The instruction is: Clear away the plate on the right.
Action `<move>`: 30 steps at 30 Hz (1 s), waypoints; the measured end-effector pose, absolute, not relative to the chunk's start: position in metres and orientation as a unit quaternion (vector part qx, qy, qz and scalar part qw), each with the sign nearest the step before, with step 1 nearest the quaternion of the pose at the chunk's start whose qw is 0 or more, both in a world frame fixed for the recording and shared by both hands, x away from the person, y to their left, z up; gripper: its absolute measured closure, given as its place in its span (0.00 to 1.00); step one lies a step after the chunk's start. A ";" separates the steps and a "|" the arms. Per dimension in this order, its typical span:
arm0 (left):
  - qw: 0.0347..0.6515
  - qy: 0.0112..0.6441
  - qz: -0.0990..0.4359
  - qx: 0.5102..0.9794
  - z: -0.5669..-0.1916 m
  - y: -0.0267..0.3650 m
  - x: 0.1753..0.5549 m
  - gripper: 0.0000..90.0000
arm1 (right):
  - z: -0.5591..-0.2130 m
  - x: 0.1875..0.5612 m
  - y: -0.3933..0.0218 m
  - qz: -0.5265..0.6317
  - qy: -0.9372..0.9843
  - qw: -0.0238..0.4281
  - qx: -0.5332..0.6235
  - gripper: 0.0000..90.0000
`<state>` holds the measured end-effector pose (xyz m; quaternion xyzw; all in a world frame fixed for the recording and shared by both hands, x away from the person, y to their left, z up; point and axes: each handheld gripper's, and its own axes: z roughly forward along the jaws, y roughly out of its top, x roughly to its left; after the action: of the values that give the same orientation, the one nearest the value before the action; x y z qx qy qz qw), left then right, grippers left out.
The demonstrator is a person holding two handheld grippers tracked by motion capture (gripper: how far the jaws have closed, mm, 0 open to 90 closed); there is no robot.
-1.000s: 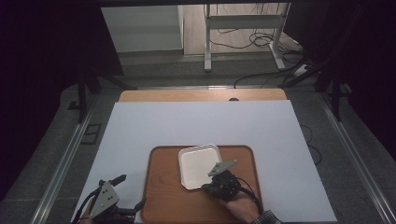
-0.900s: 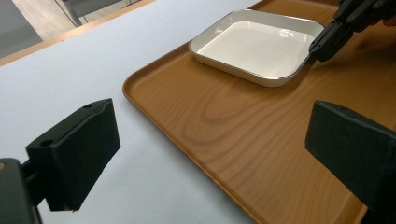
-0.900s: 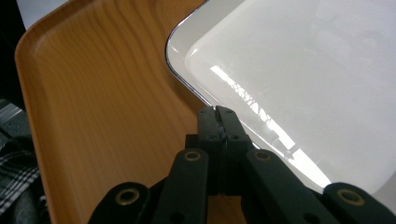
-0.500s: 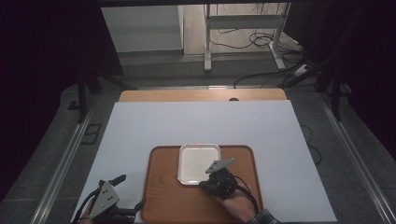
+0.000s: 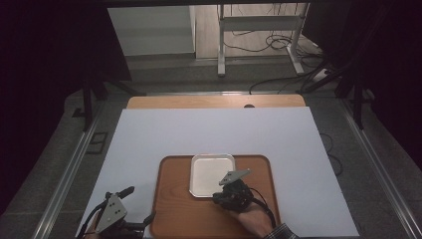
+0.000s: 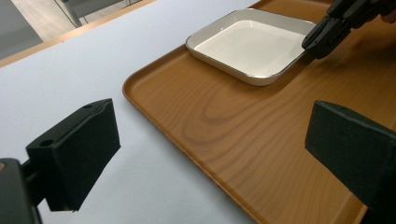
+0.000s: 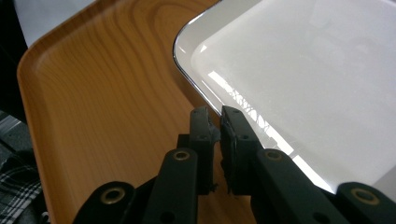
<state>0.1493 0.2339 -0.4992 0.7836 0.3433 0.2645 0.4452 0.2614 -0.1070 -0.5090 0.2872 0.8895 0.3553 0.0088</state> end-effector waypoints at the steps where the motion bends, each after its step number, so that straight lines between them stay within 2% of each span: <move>1: 0.445 0.343 0.265 0.784 -0.499 0.234 0.149 0.03 | -0.508 0.262 -0.108 0.358 0.889 0.010 0.285 0.91; 30: 0.445 0.342 0.265 0.784 -0.499 0.234 0.149 0.03 | -0.494 0.265 -0.119 0.372 0.879 0.034 0.295 0.71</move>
<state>0.1490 0.2339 -0.4992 0.7838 0.3421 0.2651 0.4454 0.2654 -0.1188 -0.4938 0.2952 0.8793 0.3723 0.0338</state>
